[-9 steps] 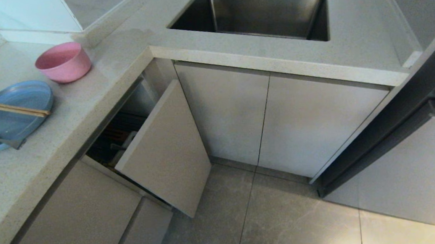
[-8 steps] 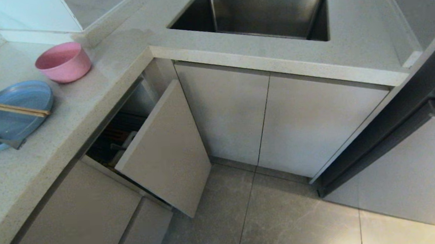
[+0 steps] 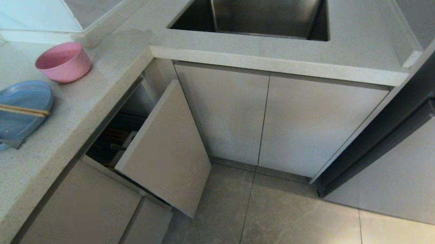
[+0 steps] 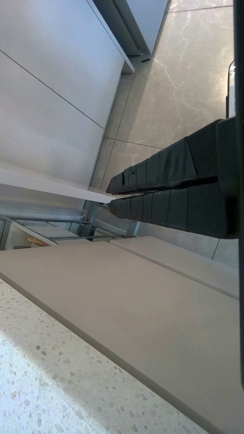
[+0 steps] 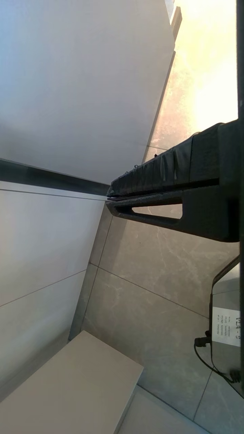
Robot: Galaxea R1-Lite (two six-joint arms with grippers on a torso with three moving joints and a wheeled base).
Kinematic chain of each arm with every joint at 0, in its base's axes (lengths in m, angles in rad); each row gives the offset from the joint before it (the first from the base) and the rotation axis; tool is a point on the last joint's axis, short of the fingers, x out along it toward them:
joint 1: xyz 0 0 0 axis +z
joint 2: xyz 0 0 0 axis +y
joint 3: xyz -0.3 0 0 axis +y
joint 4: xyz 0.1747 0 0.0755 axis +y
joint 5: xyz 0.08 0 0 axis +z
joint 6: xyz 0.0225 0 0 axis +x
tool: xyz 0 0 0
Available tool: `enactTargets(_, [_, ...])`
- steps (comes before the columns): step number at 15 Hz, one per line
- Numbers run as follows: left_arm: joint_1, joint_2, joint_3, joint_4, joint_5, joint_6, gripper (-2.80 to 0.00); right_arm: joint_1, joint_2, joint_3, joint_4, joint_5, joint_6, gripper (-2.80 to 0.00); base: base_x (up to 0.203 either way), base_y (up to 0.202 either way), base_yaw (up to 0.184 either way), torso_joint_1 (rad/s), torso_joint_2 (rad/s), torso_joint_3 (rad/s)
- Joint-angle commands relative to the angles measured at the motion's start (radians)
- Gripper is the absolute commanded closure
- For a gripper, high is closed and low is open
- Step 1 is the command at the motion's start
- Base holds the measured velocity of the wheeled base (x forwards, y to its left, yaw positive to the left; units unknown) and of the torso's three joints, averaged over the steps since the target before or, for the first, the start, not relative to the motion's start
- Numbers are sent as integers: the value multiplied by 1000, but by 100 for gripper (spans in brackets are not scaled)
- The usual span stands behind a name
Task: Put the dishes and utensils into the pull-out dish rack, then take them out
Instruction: Open the cupboard
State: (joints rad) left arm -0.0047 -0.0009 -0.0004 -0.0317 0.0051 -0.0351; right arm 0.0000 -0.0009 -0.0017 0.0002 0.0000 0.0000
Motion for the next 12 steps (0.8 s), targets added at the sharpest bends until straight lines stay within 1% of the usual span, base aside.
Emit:
enactTargets(1, [0, 0, 0, -1, 1, 0, 0, 0, 1, 0, 0, 0, 0, 0, 0, 0, 0, 0, 0, 0])
enactTargets(6, [5, 1, 0, 0, 1, -2, 0, 0, 1, 0, 0, 0, 0, 0, 0, 0, 0, 0, 0, 0])
enactTargets(7, [5, 1, -1, -16, 7, 0, 0, 0, 1, 0, 0, 0, 0, 0, 0, 0, 0, 0, 0, 0])
enactTargets(8, [5, 1, -25, -23, 17, 1, 0, 0, 1, 0, 0, 0, 0, 0, 0, 0, 0, 0, 0, 0])
enactTargets(9, [3, 6, -88, -12, 22, -1, 0, 0, 1, 0, 0, 0, 0, 0, 0, 0, 0, 0, 0, 0])
enactTargets(12, [1, 106, -362, 85, 27, -4, 0, 0, 1, 0, 0, 0, 0, 0, 0, 0, 0, 0, 0, 0])
